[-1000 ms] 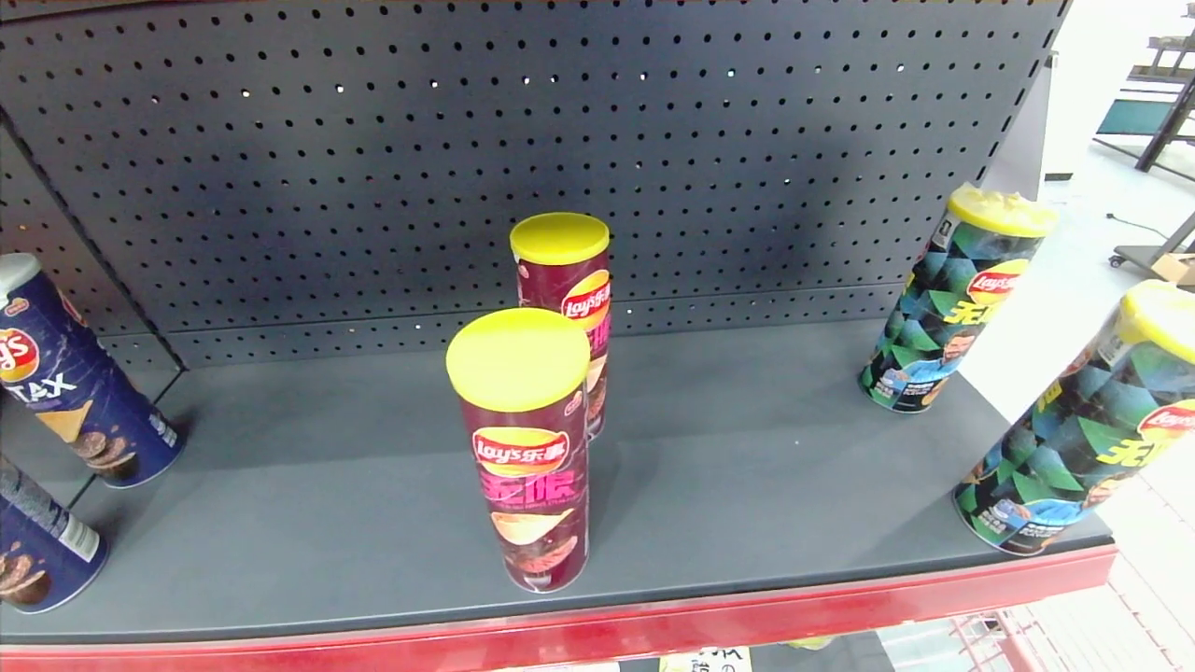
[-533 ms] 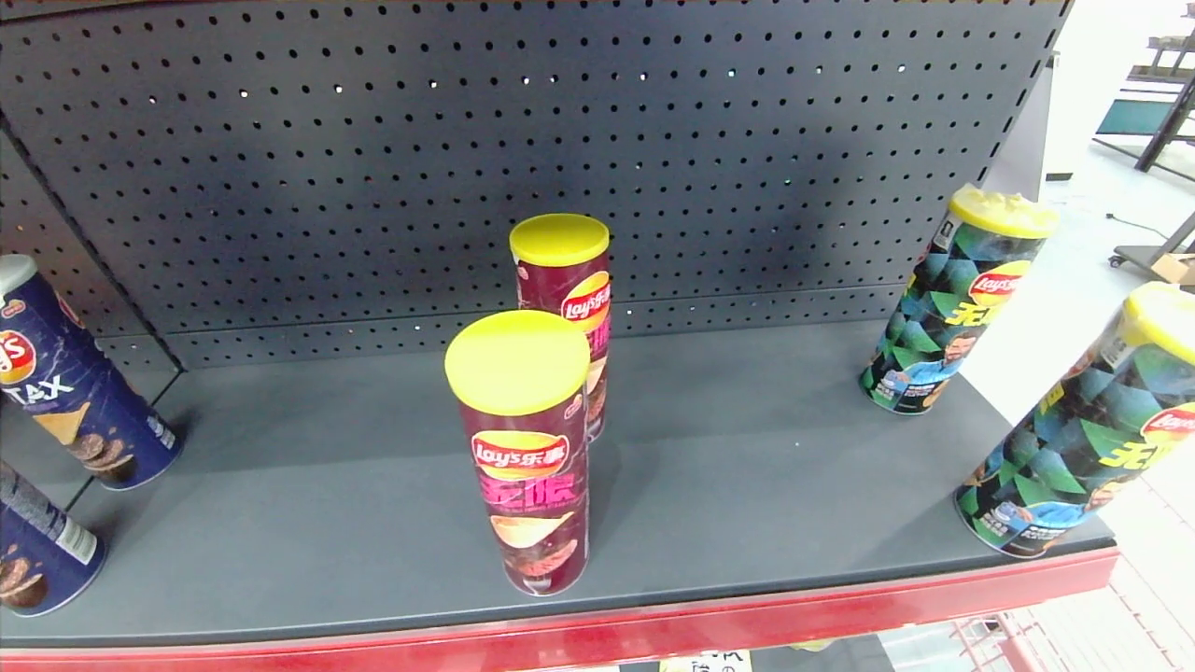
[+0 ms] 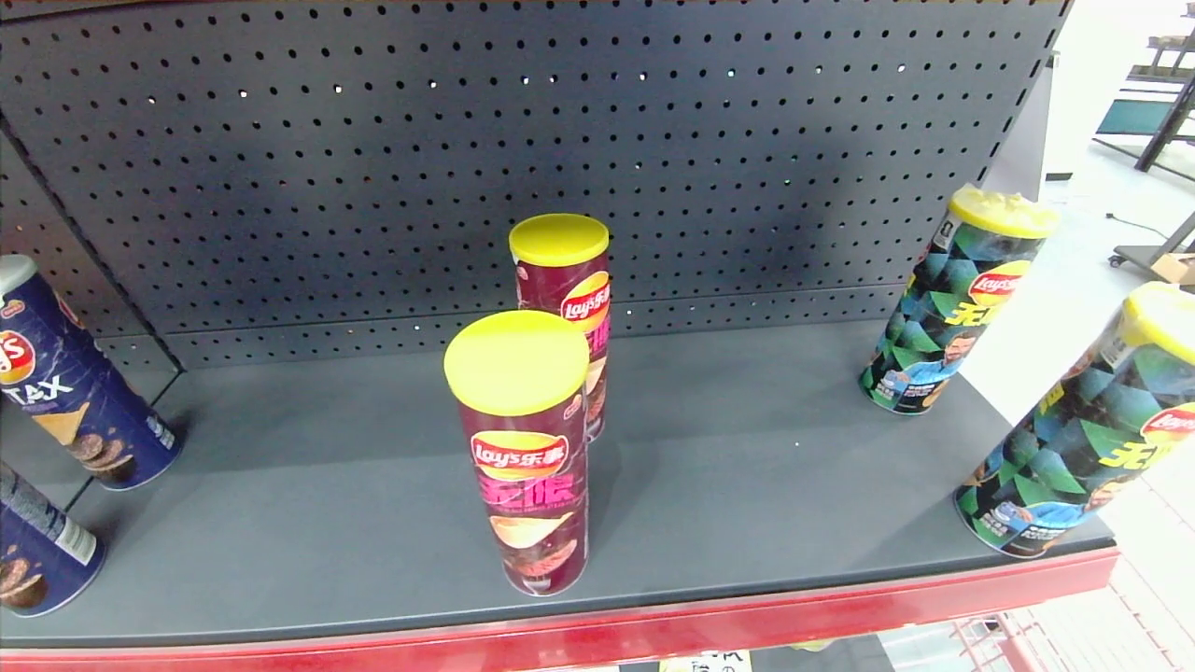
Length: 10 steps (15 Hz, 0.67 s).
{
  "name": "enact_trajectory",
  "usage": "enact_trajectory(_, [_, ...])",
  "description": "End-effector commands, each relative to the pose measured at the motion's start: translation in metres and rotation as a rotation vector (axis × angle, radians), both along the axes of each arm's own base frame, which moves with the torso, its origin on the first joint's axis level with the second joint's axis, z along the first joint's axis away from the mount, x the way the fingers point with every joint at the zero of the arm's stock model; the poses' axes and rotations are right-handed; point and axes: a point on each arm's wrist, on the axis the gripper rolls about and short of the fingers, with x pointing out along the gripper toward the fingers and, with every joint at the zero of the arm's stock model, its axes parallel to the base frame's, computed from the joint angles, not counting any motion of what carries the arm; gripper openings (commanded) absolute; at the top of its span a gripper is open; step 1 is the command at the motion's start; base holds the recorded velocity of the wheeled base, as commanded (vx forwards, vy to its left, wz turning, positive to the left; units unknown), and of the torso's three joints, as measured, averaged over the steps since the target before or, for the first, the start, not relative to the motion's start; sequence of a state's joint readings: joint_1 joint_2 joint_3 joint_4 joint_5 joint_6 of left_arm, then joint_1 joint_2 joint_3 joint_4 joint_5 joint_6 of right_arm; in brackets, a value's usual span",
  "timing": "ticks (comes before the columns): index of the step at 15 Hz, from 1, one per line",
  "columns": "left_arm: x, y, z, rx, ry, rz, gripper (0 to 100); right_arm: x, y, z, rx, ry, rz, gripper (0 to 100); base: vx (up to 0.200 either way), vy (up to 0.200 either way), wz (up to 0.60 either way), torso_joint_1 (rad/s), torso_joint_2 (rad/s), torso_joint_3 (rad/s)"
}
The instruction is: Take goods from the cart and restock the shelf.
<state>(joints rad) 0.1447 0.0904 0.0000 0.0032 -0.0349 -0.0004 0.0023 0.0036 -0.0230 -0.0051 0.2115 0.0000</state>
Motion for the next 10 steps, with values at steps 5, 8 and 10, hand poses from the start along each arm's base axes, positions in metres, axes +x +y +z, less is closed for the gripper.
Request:
enact_trajectory(5, [0.0001,0.0,0.0,-0.001,0.001,0.001,100,0.0001,0.0,-0.0003,0.0,0.0,0.002,100,0.0,0.0,0.0,0.0,0.0,0.0])
enact_trajectory(8, [0.0001,0.0,0.0,0.0,0.001,-0.001,100,0.0001,0.0,-0.0003,-0.002,0.0,0.002,100,0.0,0.0,0.0,0.0,0.0,0.0])
enact_trajectory(10, [0.0001,0.0,0.0,0.0,0.001,-0.001,100,0.0,0.0001,-0.0003,-0.014,-0.003,0.007,100,0.0,0.0,0.0,0.0,0.0,0.0])
